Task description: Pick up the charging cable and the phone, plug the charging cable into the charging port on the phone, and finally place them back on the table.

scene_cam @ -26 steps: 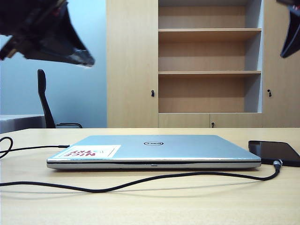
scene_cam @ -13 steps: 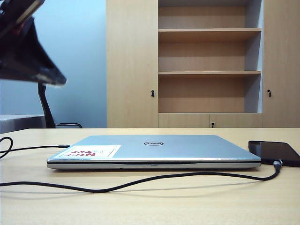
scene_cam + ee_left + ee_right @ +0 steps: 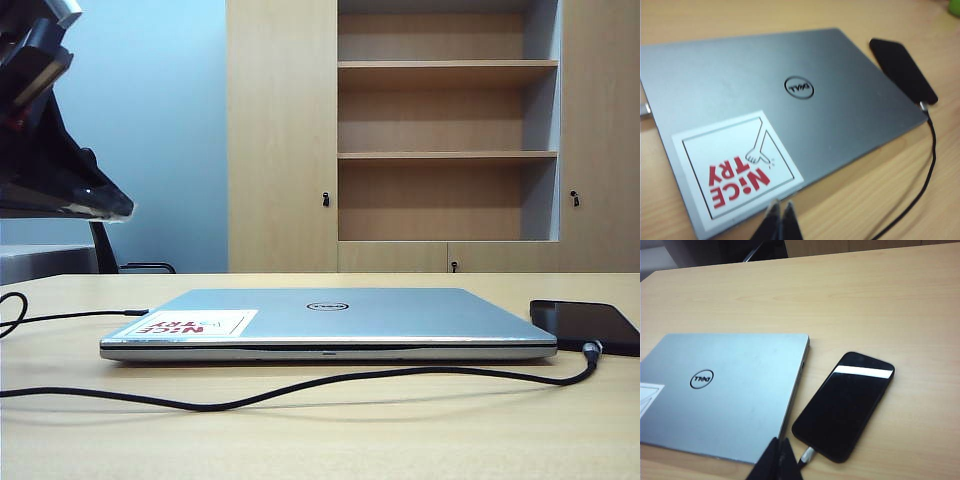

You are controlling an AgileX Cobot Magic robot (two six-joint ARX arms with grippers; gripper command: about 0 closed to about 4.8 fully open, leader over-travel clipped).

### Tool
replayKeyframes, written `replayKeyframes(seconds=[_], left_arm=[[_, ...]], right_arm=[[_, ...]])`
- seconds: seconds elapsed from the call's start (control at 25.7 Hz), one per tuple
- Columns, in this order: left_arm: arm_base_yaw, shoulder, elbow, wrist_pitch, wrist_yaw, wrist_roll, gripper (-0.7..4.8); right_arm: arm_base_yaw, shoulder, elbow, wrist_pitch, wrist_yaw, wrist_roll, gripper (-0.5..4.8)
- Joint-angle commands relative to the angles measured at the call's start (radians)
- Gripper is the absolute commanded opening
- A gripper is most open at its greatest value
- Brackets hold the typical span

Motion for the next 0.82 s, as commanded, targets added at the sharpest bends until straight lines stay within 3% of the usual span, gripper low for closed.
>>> replayKeyframes(seconds=[0.04, 0.31, 0.74, 0.82], left_arm=[[-0.001, -0.003, -0.015, 0.07, 0.002, 0.005, -0.05], [-0.001, -0.003, -0.057, 0.132, 0.002, 0.084, -0.05], [-0.001, -0.004, -0.076, 0.15, 0.001, 0.084, -0.05], [0.001, -0.082, -0.088, 0.148, 0.001, 0.084, -0.05]], right_arm=[[0.0, -0.029, -0.046, 0.031, 0.024, 0.001, -0.01], [0.0, -0.042, -0.089, 0.025, 0.025, 0.0, -0.01], [0.0, -0.042, -0.089, 0.027, 0.025, 0.0, -0.01], [0.0, -0.042, -0.089, 0.027, 0.025, 0.0, -0.01]])
